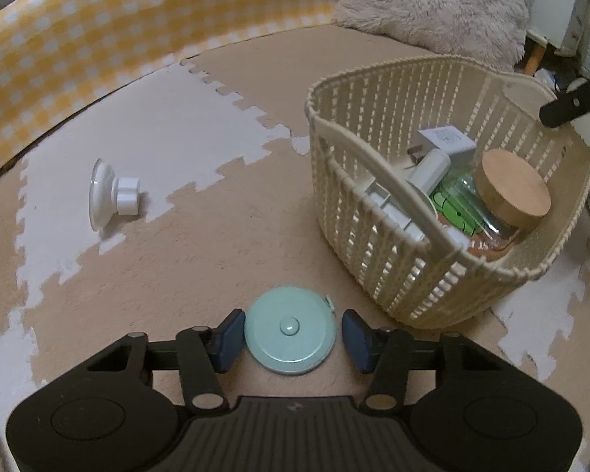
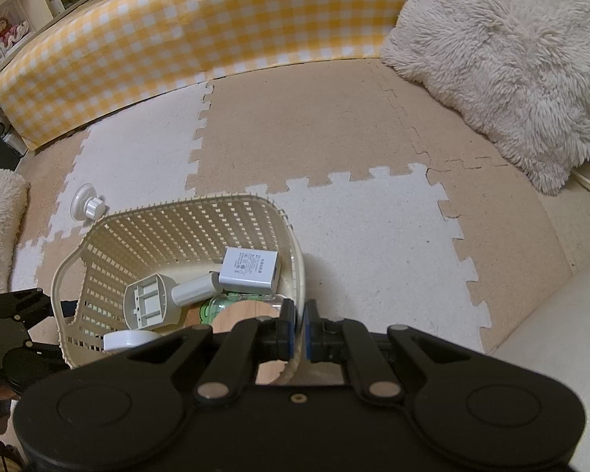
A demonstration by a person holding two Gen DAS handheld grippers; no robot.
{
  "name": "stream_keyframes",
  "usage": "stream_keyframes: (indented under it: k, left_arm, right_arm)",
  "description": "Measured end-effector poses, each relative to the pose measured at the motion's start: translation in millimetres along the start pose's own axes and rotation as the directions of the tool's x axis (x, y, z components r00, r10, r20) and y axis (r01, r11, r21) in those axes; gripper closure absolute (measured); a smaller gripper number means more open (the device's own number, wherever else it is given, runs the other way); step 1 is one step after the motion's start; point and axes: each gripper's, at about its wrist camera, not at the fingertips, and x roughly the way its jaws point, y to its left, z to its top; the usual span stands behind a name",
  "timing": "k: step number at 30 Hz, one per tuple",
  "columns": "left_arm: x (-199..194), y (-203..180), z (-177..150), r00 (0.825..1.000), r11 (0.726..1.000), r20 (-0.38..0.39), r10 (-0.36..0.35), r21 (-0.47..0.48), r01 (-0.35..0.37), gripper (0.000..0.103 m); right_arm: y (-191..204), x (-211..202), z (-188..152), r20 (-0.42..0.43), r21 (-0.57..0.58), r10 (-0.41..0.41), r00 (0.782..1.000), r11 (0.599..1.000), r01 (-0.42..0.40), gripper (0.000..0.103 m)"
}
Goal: Organize rigid objects
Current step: 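Move the left gripper back to the mint-green tape measure and grasp it, then carry the green tape measure with the left gripper into the basket and release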
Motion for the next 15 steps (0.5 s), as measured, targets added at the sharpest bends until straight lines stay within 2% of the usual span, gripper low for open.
stream_keyframes:
  k: [10, 15]
  left_arm:
    - [-3.8, 5.1, 0.7, 1.0, 0.999, -0.002, 0.017, -0.03, -0.017, 0.052]
    - [-26.2, 26.5, 10.4, 0.996, 0.988, 0.07, 0.055, -0.15, -0.044, 0.052]
  right_arm:
    - [0.0, 0.0, -0.1, 0.0, 0.001, 0.001, 1.0, 1.0, -0.001, 0.098]
    - [-0.1, 0.0, 0.0, 0.0, 0.001, 0.0, 1.0, 1.0, 0.0, 0.098]
